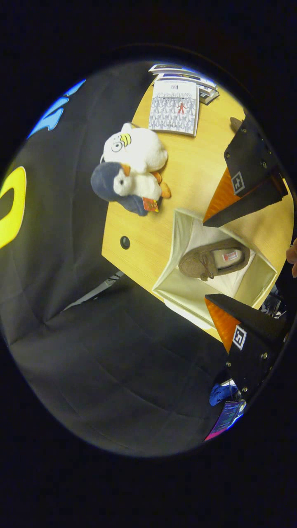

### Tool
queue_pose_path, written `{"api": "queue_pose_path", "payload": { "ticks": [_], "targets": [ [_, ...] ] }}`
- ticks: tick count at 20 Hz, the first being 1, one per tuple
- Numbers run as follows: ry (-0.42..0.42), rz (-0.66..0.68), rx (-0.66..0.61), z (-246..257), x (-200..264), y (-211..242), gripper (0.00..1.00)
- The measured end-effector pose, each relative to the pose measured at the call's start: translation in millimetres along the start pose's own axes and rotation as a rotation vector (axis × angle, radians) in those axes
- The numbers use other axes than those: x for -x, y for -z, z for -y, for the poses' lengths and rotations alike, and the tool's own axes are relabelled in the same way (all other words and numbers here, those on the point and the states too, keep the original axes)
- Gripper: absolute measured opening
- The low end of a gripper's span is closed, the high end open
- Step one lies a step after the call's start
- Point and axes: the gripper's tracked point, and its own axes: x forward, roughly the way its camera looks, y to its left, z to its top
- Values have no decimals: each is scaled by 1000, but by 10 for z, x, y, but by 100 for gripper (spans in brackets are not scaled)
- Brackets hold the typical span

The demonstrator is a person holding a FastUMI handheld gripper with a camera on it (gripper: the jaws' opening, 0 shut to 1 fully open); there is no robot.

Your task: Open the storage box then place both shoes into the box .Put the left shoe in first, then the right shoe, with the right side of both shoes facing outward in a uniform manner.

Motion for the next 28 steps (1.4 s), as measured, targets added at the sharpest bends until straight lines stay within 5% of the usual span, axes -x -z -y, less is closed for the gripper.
{"api": "queue_pose_path", "payload": {
  "ticks": [10,22,28],
  "targets": [
    [89,181,-161,989,955,83,99],
    [356,241,-302,2497,1522,944,99],
    [419,202,-356,2909,1456,1570,99]
  ]
}}
